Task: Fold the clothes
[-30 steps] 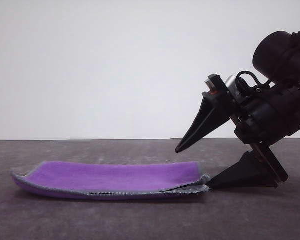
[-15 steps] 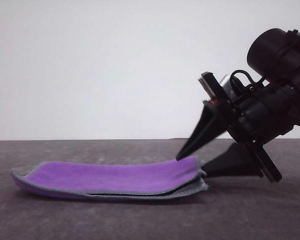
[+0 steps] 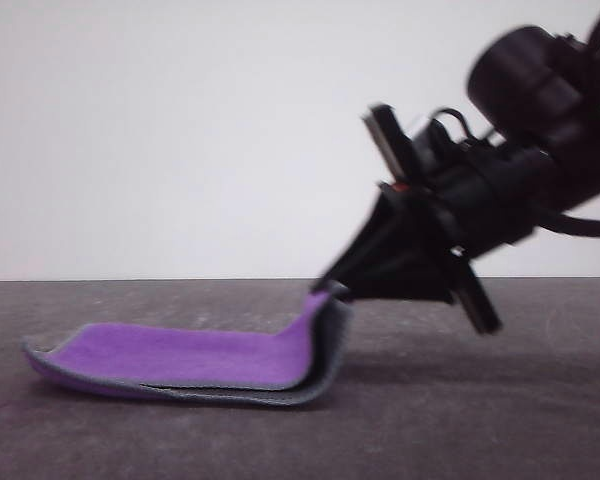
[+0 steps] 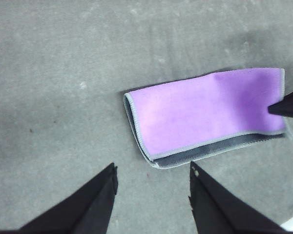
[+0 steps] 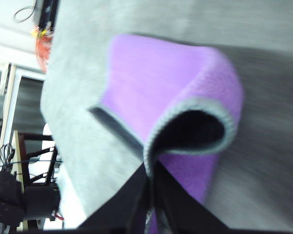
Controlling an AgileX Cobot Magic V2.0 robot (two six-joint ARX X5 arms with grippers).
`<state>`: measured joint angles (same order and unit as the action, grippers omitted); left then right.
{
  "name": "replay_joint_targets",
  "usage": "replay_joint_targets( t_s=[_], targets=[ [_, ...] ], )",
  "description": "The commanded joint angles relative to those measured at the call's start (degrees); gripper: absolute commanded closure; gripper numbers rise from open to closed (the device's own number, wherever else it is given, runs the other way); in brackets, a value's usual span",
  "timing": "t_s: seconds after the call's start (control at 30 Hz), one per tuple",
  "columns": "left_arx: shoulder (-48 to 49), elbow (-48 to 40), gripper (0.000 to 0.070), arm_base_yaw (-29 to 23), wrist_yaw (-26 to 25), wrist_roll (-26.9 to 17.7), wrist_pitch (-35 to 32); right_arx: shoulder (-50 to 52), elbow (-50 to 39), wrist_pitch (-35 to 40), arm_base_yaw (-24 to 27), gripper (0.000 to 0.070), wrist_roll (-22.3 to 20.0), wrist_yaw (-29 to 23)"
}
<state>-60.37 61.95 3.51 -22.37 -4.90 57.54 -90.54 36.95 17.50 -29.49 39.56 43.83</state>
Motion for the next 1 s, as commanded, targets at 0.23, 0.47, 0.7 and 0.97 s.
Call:
replay_joint_targets(
  t_s=[0.23, 0.47, 0.7, 0.97],
  targets=[
    [-0.49, 0.44, 0.0416, -0.02, 0.07, 1.11, -0.59, -9.9, 11.98, 0.48, -7.41, 0.07, 2.45, -0.27],
    [-0.49, 0.44, 0.0416, -0.02, 0.08, 1.11, -0.59, -16.53, 20.2, 0.46, -11.72, 0.07, 3.38, -0.33],
    [-0.49, 0.44, 0.0416, -0.02, 0.09, 1.08, -0.59, -20.97, 25.63, 0.43, -14.52, 0.07, 3.99, -0.36],
    [-0.49, 0.44, 0.0416, -0.02, 0.09, 1.08, -0.8, -21.9, 26.86, 0.41, -15.0, 0.069, 3.78, -0.36]
  ],
)
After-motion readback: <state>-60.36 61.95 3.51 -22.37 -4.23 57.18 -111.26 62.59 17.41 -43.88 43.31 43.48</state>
